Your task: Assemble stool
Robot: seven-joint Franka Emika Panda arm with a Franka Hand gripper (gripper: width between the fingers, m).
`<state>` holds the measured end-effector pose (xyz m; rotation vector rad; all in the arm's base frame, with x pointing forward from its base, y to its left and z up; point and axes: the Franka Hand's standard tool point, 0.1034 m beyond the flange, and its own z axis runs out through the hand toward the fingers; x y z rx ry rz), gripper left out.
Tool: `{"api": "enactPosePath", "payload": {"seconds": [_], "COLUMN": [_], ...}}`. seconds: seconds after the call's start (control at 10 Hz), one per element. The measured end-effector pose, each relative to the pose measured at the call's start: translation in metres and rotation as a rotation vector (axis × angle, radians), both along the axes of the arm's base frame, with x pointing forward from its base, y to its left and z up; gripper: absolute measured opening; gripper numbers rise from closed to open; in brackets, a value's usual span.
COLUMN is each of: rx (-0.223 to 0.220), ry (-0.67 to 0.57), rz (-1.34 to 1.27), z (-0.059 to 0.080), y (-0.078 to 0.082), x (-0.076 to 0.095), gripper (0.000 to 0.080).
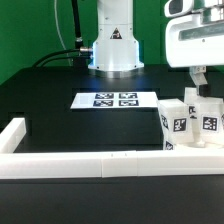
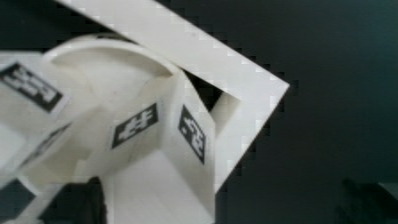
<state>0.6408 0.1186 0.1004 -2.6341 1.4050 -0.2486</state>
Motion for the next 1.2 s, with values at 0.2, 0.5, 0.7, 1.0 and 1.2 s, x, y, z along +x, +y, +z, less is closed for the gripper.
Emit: {"api": "enactPosePath", "payload": {"seconds": [0.2,0.5,0.7,1.0,1.2], "rx": [-0.023,-0.130,-0.161,-0.229,-0.329], "ry": [-0.005,0.023,0.018,0.030,0.073], "rz": [0.102,0.635,0.767,0.983,1.344], "z": [0.0000,0.0012,-0.0006,-0.0004,0.0040], "y": [-0.0004,-0.0044,-0.0062,-0.0090,-0.0007], "x": [0.0001,-0.0030,-0.0024,-0.0022,0.0008], "gripper": [0.0649,0.0649,0.0649,0.0649,0.0649]}}
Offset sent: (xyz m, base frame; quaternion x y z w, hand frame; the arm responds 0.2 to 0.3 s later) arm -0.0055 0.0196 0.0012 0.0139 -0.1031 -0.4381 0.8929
